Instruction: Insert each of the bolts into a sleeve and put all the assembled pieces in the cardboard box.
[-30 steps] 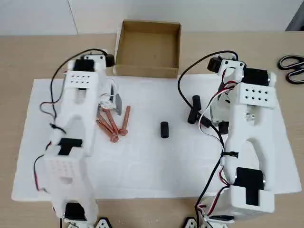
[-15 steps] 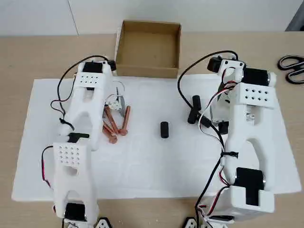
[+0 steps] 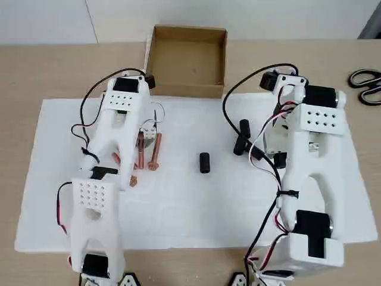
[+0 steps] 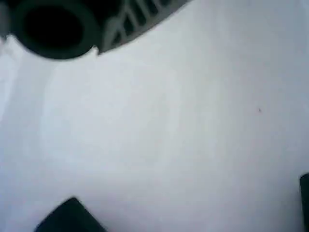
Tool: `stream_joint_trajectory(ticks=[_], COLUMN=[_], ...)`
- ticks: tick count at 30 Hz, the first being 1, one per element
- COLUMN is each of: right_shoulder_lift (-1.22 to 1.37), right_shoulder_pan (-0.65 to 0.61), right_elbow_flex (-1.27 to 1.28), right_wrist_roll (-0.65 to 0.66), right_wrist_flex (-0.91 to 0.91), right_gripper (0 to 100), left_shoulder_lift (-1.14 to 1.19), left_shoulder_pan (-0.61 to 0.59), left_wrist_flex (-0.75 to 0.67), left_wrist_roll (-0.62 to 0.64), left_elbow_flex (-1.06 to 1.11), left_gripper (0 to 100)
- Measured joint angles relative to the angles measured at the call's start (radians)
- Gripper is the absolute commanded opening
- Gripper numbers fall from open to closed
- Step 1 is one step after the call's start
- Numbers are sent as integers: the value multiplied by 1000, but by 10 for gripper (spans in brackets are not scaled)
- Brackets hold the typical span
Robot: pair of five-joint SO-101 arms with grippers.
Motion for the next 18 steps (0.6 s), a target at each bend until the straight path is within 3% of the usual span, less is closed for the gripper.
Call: stream_joint_trajectory(ticks=[12, 18], right_shoulder_lift=[0, 0], right_shoulder_pan=[0, 0], right_elbow_flex=[0, 0], right_wrist_roll=[0, 0], right_wrist_flex=[0, 0], right_gripper=[6, 6], left_shoulder_lift=[-6, -203], left_shoulder_pan=[43, 44], left_wrist_flex=[37, 41], left_wrist_roll=[-100, -115], left_elbow_flex=[-130, -129], left_gripper=[18, 18])
